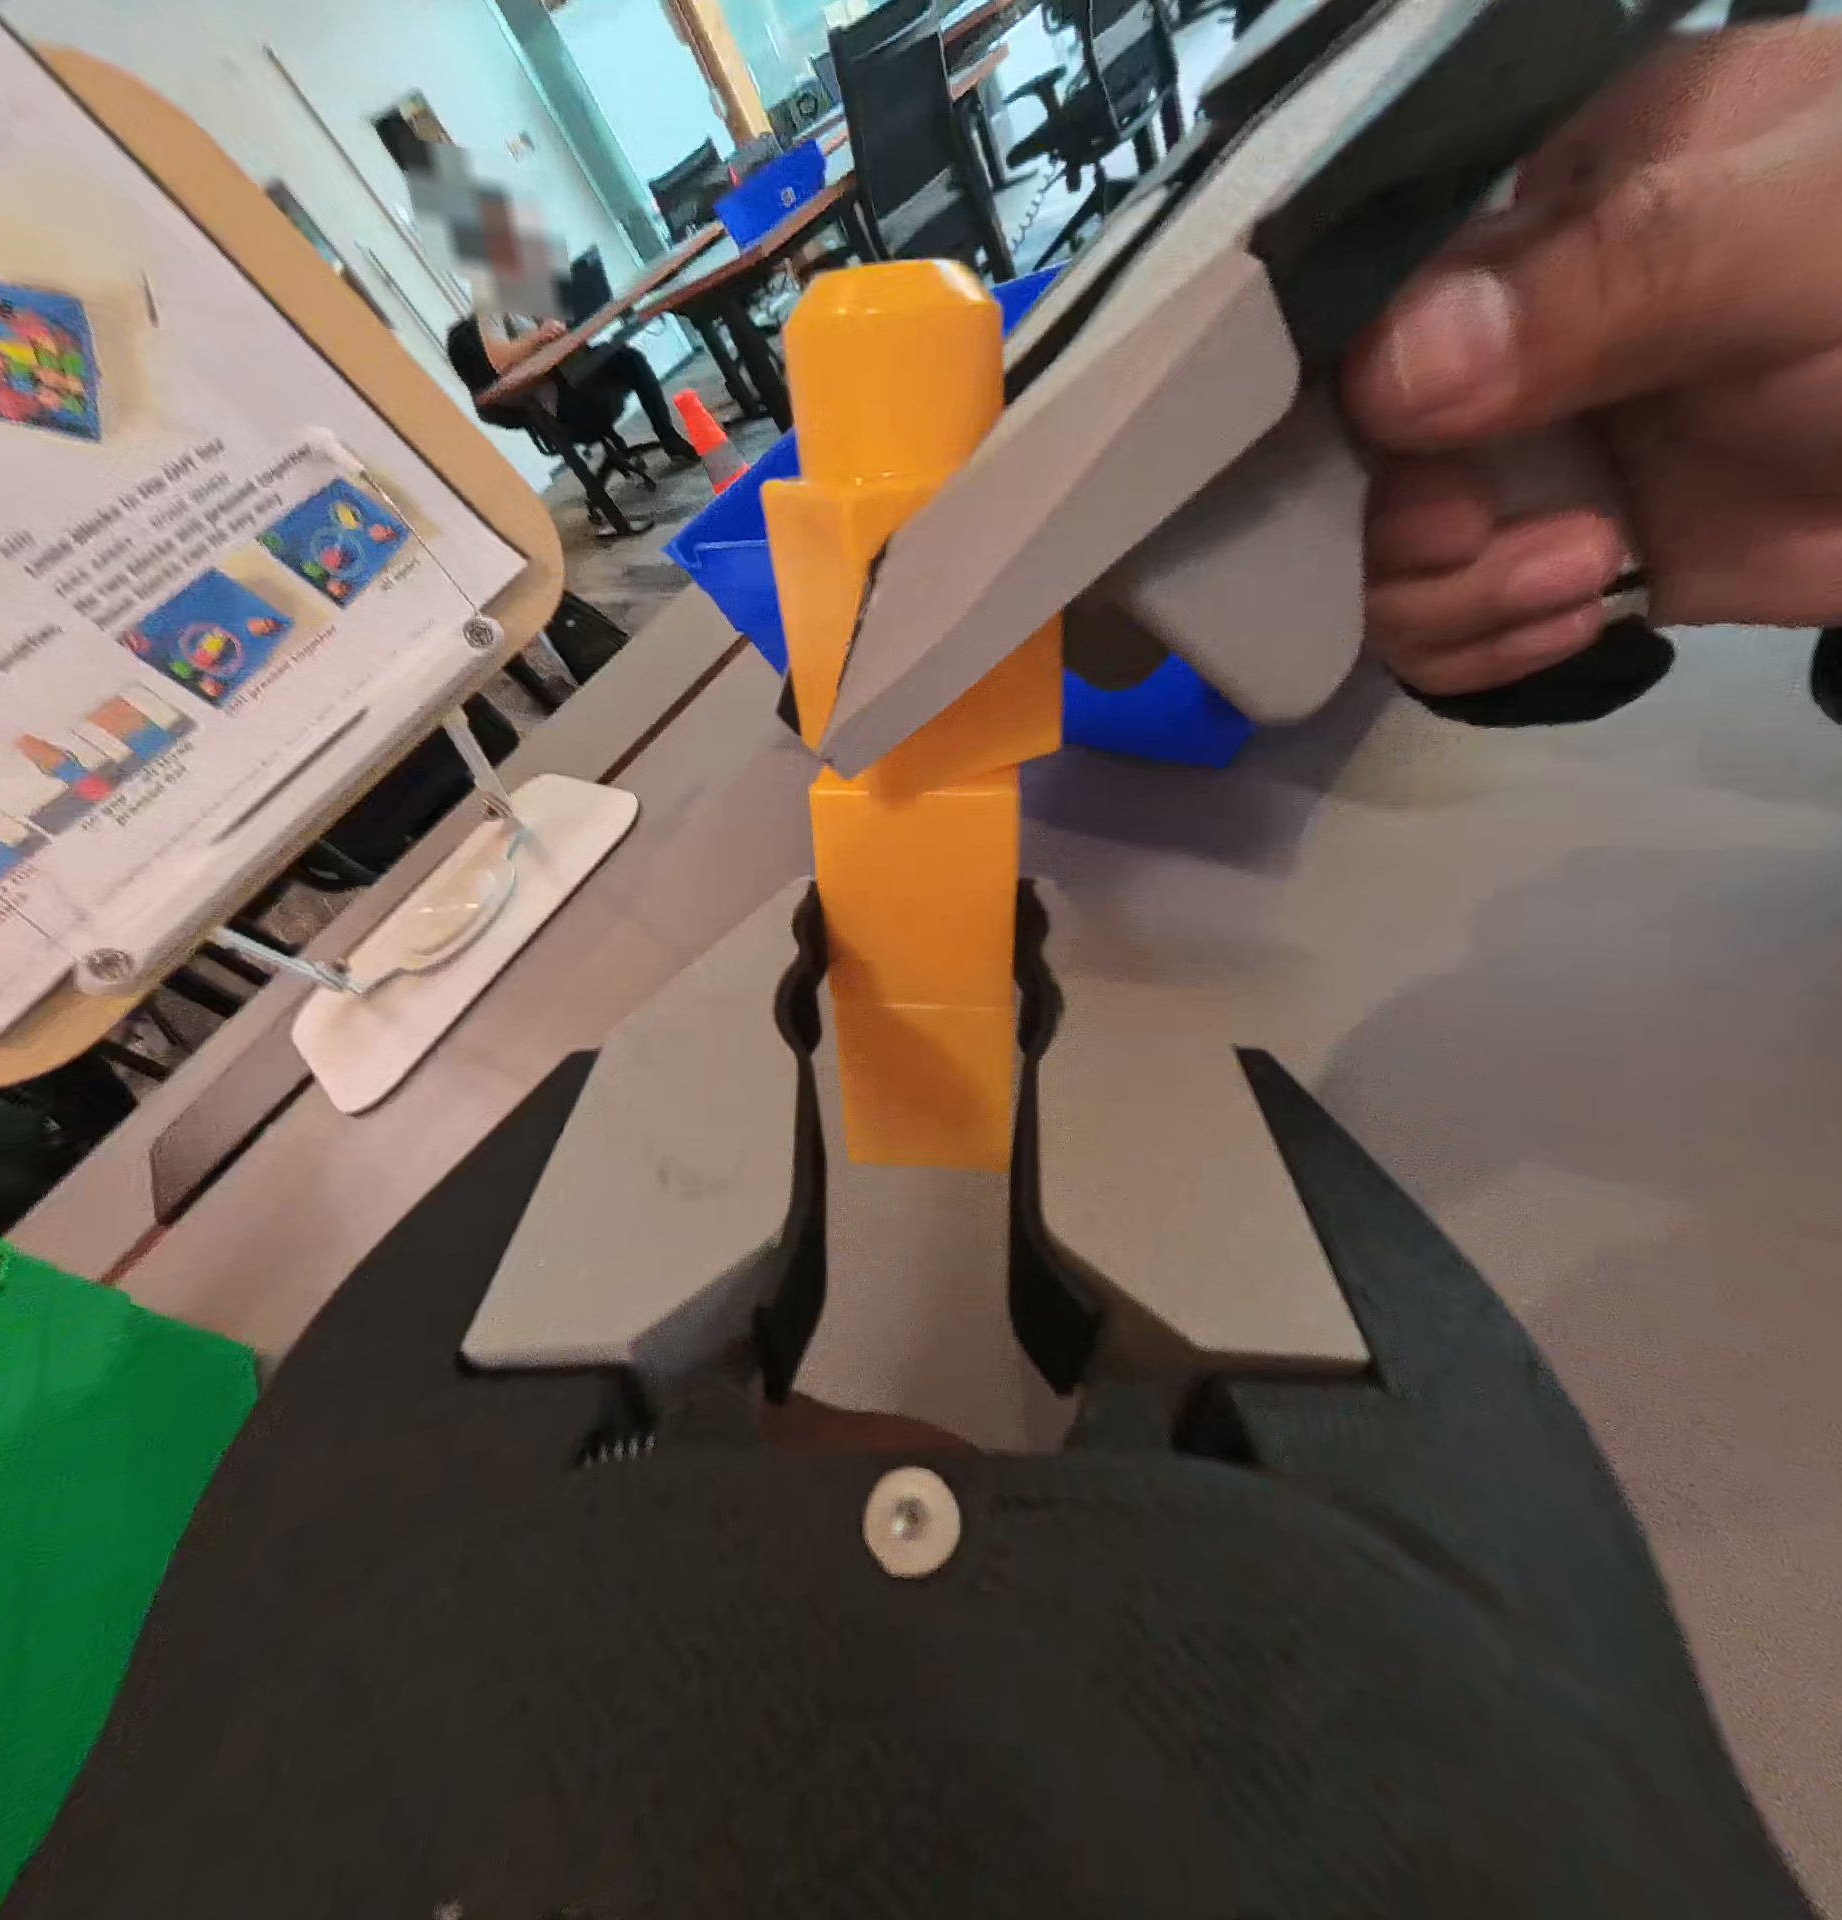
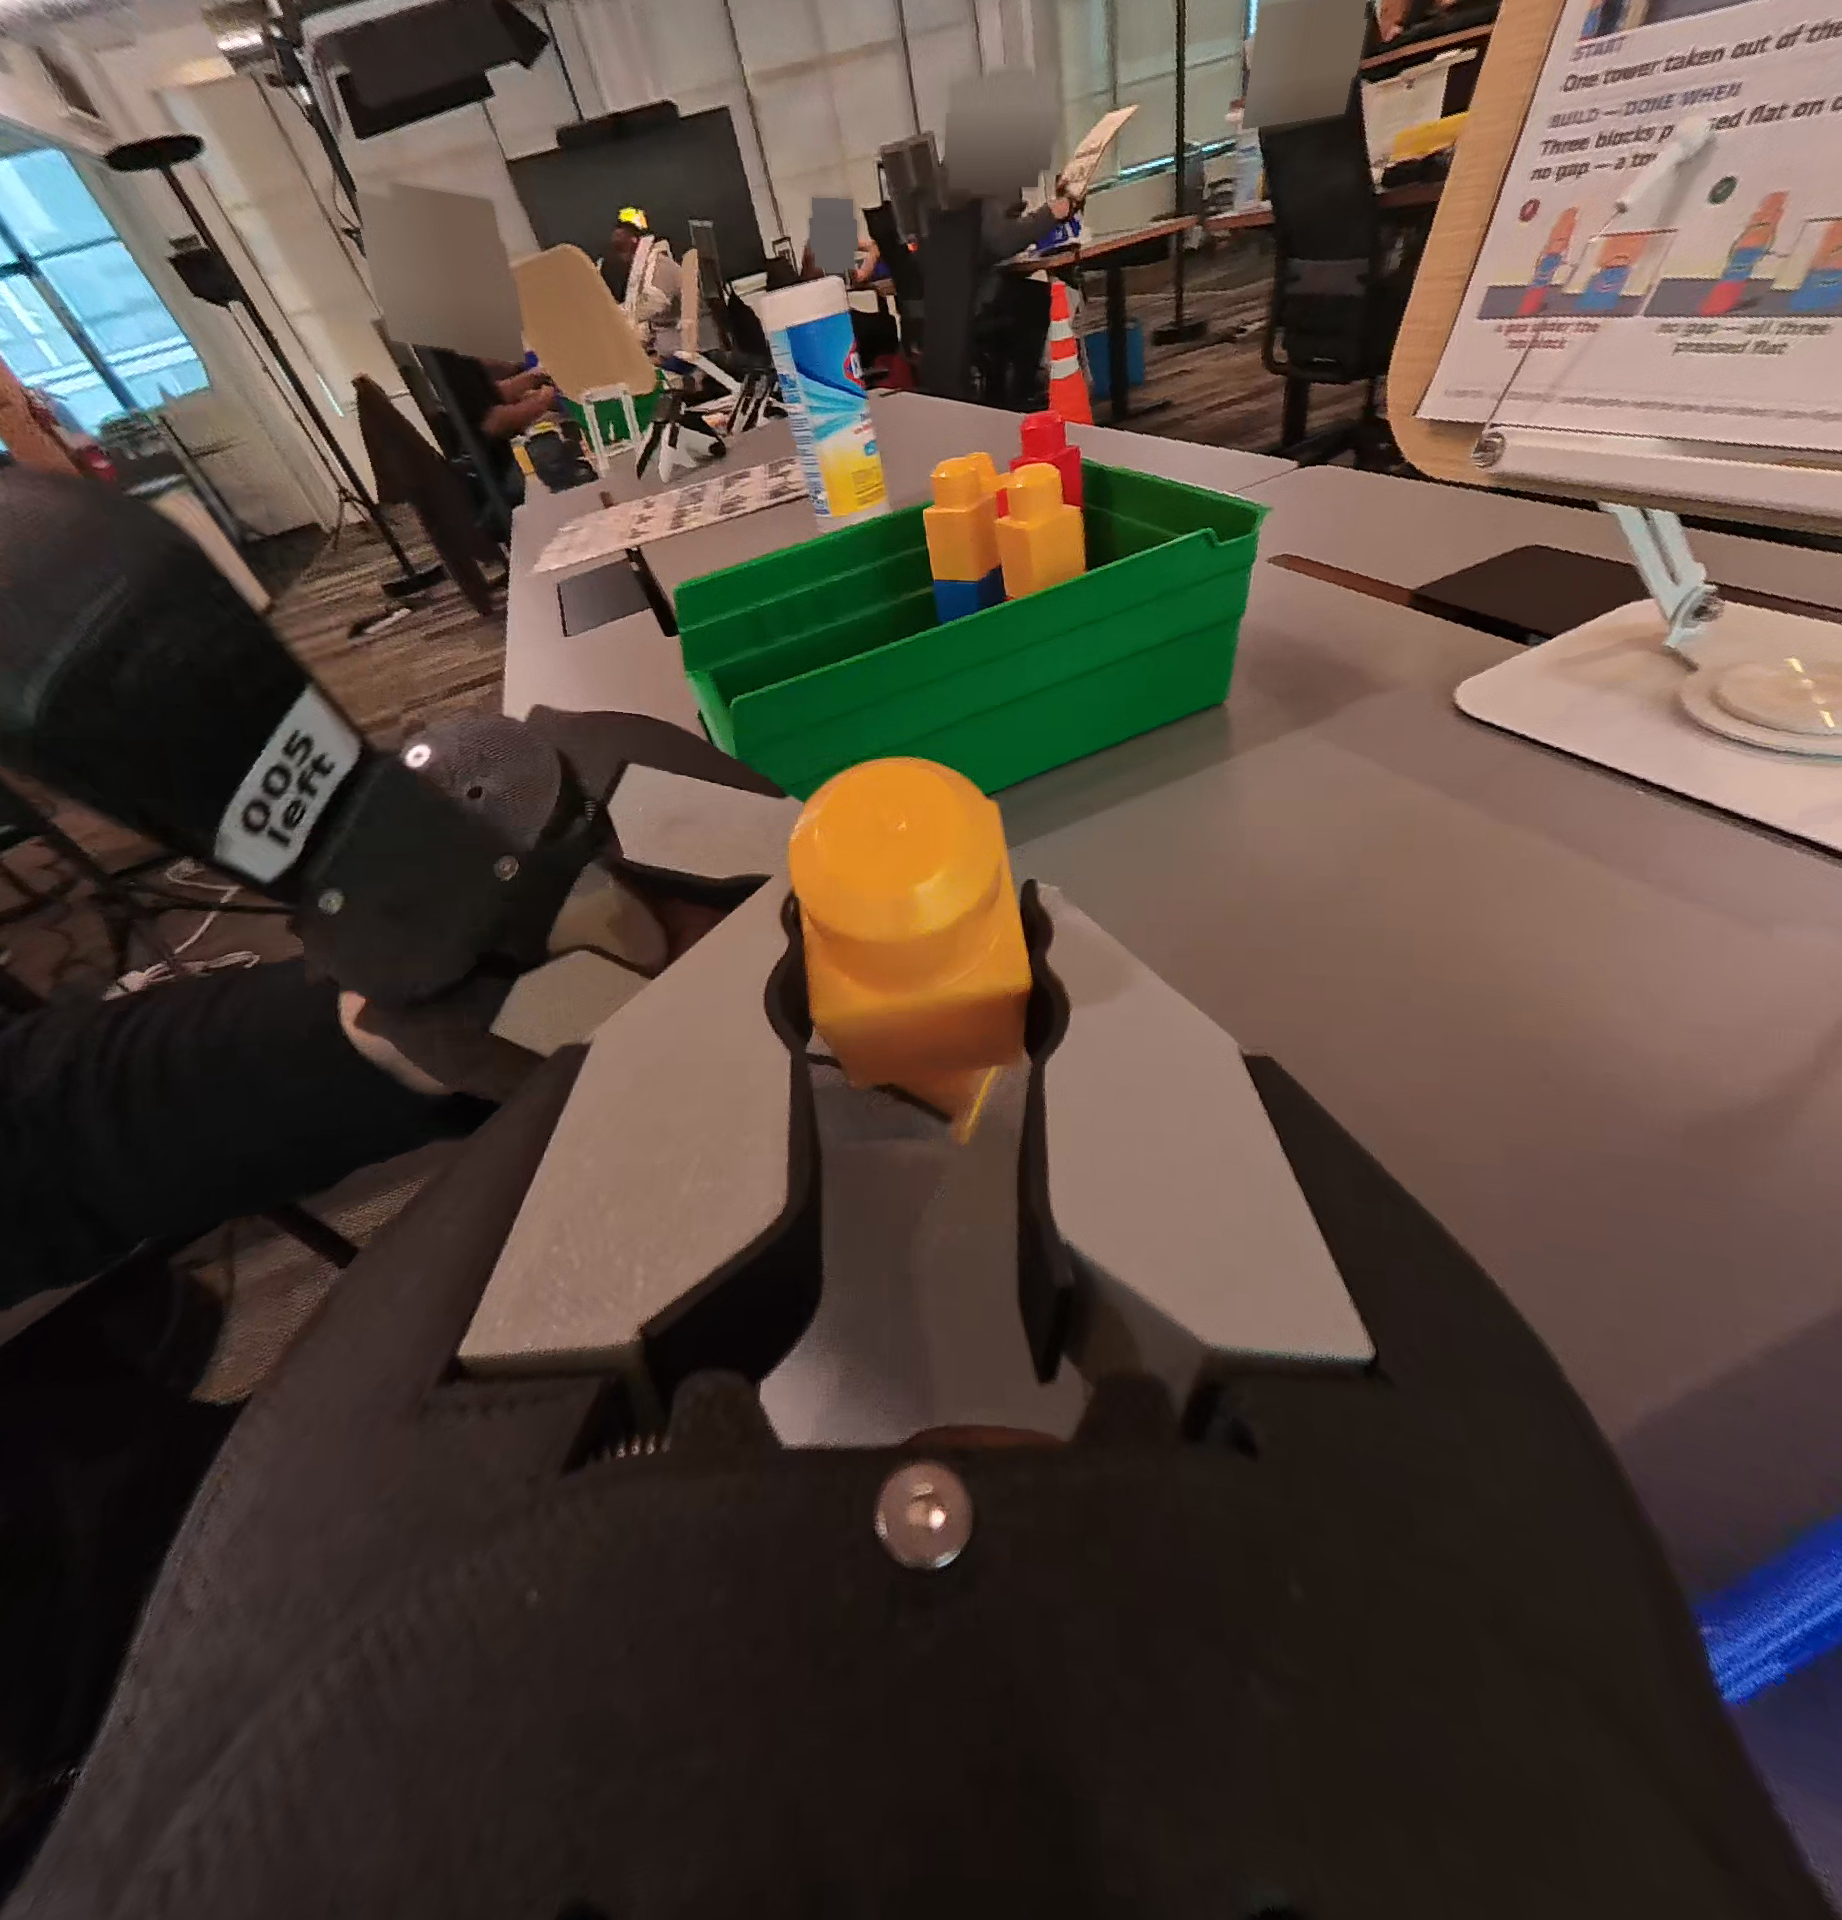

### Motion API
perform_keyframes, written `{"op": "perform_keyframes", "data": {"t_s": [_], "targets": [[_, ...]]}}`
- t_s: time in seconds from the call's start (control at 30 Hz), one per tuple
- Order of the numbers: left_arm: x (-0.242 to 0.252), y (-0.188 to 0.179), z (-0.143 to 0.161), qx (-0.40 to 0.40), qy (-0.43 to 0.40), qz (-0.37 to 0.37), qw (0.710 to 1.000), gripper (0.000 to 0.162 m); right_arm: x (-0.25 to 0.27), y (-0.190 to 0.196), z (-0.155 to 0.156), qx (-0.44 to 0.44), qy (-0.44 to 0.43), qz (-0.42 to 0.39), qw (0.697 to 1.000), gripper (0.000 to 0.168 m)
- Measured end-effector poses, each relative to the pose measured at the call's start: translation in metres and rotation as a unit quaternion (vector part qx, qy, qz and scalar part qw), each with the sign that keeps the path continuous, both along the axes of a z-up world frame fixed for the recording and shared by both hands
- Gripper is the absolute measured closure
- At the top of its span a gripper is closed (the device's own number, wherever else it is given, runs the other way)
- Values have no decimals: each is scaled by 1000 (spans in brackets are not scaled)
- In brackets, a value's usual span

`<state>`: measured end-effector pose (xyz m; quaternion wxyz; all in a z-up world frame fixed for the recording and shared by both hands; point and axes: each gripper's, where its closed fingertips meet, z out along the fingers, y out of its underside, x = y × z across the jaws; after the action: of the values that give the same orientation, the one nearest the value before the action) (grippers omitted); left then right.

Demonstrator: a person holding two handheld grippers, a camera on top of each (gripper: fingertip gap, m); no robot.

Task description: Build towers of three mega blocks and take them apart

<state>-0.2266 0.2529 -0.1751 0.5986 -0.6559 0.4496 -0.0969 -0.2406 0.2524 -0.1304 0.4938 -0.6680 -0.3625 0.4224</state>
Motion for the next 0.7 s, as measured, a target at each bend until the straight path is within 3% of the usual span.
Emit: {"op": "perform_keyframes", "data": {"t_s": [0.03, 0.1, 0.17, 0.23, 0.27, 0.37, 0.47, 0.53, 0.6, 0.63, 0.7], "targets": [[1, -3, 0, 4, 2, -8, 1000, 128, 0, -2, 0, 2, 1, 11, 1000, 131], [10, -25, 3, -82, -65, -101, 989, 128, 6, -23, 9, 8, 32, 83, 996, 132], [11, -51, 16, -196, -165, -211, 943, 127, 21, -39, 43, 0, 142, 139, 980, 131], [-1, -49, 25, -232, -236, -229, 915, 128, 47, -40, 71, 7, 215, 143, 966, 131], [-9, -41, 23, -224, -245, -206, 921, 128, 59, -31, 75, 9, 218, 105, 970, 131], [-16, -30, 4, -209, -213, -164, 940, 128, 115, 28, 57, 24, 128, -134, 982, 131], [-10, -24, -18, -192, -157, -133, 960, 128, 200, 71, 16, 38, -40, -370, 927, 129], [-4, -20, -26, -171, -129, -122, 969, 128, 233, 81, -22, -7, -152, -426, 892, 112], [5, -21, -31, -163, -116, -130, 971, 128, 226, 82, -43, -53, -183, -404, 895, 108], [9, -21, -31, -159, -115, -133, 972, 128, 207, 80, -39, -50, -163, -368, 914, 108], [16, -23, -28, -148, -118, -146, 971, 128, 142, 56, -20, -34, -98, -222, 970, 107]]}}
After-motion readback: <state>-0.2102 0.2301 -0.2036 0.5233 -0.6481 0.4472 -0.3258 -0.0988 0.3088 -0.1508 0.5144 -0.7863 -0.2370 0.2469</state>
